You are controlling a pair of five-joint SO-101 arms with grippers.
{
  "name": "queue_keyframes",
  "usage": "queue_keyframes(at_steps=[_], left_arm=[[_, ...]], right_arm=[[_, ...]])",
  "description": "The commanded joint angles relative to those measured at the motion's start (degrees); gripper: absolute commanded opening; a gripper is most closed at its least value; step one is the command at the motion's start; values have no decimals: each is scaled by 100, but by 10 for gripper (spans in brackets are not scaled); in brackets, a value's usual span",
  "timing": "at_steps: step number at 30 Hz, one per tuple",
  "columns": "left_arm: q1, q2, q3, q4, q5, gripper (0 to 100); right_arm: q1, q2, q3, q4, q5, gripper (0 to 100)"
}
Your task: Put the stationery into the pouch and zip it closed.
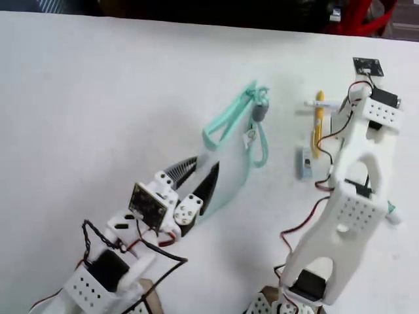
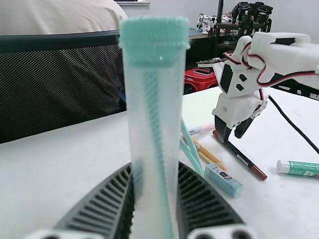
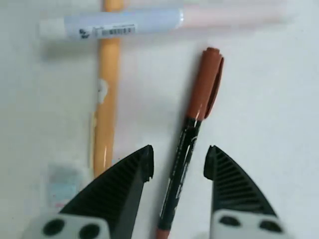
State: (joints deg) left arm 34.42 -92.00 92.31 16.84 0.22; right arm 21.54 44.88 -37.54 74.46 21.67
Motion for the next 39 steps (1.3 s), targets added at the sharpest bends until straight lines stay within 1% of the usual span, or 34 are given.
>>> queue_keyframes(at_steps=[1, 5, 12, 14, 17, 20, 22, 25, 27, 28, 31, 35, 37, 39], left_arm=[[31, -13, -9, 53, -44, 42], [31, -13, -9, 53, -44, 42], [31, -13, 0, 53, -44, 42], [31, -13, 0, 53, -44, 42], [31, -13, 0, 88, -44, 42], [110, -22, -70, 105, -44, 44], [233, -22, -211, 413, -35, 69], [330, -22, -589, 1213, -9, 126], [330, -22, -809, 1565, 0, 138], [330, -22, -879, 1670, 0, 138], [338, -22, -949, 1776, 0, 138], [338, -22, -949, 1793, 0, 135], [338, -22, -993, 1925, 0, 136], [338, -22, -1064, 1987, -9, 137]], right_arm=[[75, 585, -1363, 145, -53, 164], [110, 1349, -2470, 312, -53, 164], [84, 2571, -3903, 295, -26, 159], [110, 2826, -4149, 303, -18, 120], [110, 3099, -4387, 303, -18, 14], [119, 3160, -4527, 479, -18, 33], [119, 3116, -4730, 743, -18, 19], [119, 2985, -5327, 1393, -18, 19], [145, 2870, -5846, 1921, -9, 19], [145, 2721, -5855, 2097, -9, 19], [154, 1930, -5670, 2422, -18, 19], [303, 866, -5670, 2431, -53, 19], [321, 242, -5626, 2448, -53, 19], [321, -497, -5380, 2448, -62, 19]])
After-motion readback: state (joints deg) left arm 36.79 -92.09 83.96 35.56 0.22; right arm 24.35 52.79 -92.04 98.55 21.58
